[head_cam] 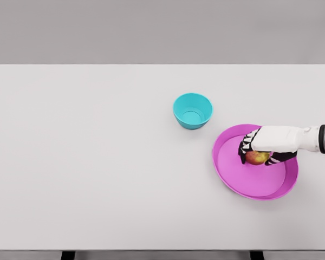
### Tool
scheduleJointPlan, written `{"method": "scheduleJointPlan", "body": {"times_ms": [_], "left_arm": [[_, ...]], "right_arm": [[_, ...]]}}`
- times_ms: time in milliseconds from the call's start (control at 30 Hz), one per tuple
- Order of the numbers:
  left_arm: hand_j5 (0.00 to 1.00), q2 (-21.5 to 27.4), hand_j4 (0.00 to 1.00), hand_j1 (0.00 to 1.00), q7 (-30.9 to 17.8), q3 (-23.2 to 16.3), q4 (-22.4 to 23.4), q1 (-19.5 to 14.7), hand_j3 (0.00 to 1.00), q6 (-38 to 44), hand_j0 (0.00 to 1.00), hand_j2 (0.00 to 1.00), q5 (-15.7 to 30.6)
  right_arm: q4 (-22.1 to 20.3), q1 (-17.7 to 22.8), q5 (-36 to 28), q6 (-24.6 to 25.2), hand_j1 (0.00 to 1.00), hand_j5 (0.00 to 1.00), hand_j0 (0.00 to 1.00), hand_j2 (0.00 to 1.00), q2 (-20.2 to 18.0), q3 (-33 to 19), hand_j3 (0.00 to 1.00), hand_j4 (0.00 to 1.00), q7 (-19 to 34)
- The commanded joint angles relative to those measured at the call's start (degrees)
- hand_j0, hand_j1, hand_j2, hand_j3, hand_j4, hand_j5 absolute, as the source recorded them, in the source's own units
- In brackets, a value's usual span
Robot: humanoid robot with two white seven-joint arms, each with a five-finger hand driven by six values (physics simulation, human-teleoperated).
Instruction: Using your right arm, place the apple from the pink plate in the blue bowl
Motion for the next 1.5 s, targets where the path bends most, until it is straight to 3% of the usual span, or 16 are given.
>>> {"method": "scheduleJointPlan", "body": {"times_ms": [0, 467, 633, 933, 1333, 1467], "left_arm": [[1.0, 0.0, 1.0, 1.0, 0.0, 0.0, 0.0, 0.0, 1.0, 0.0, 1.0, 1.0, 0.0], [1.0, 0.0, 1.0, 1.0, 0.0, 0.0, 0.0, 0.0, 1.0, 0.0, 1.0, 1.0, 0.0], [1.0, 0.0, 1.0, 1.0, 0.0, 0.0, 0.0, 0.0, 1.0, 0.0, 1.0, 1.0, 0.0], [1.0, 0.0, 1.0, 1.0, 0.0, -0.1, 0.0, 0.0, 1.0, 0.0, 1.0, 1.0, 0.0], [1.0, 0.0, 1.0, 1.0, 0.0, 0.0, 0.0, 0.0, 1.0, 0.0, 1.0, 1.0, 0.0], [1.0, 0.0, 1.0, 1.0, 0.0, 0.0, 0.0, 0.0, 1.0, 0.1, 1.0, 1.0, 0.0]], "right_arm": [[0.5, 0.0, -0.2, 0.1, 0.49, 0.49, 0.49, 0.49, 0.0, -0.1, 0.49, 0.49, 0.0], [7.6, -6.9, 0.1, 0.1, 0.49, 0.49, 0.49, 0.49, 5.0, -0.1, 0.49, 0.49, 0.0], [8.1, -8.9, 0.4, 0.1, 0.49, 0.49, 0.49, 0.49, 5.7, -0.1, 0.49, 0.49, 0.0], [11.9, -11.7, 2.3, 0.1, 0.5, 0.5, 0.5, 0.5, 12.0, 0.0, 0.5, 0.5, 0.0], [15.7, -15.3, 3.8, 0.1, 0.5, 0.5, 0.5, 0.5, 17.1, 0.3, 0.5, 0.5, 0.0], [19.3, -17.8, 4.3, 0.1, 0.5, 0.5, 0.5, 0.5, 20.0, 3.3, 0.5, 0.5, 0.0]]}}
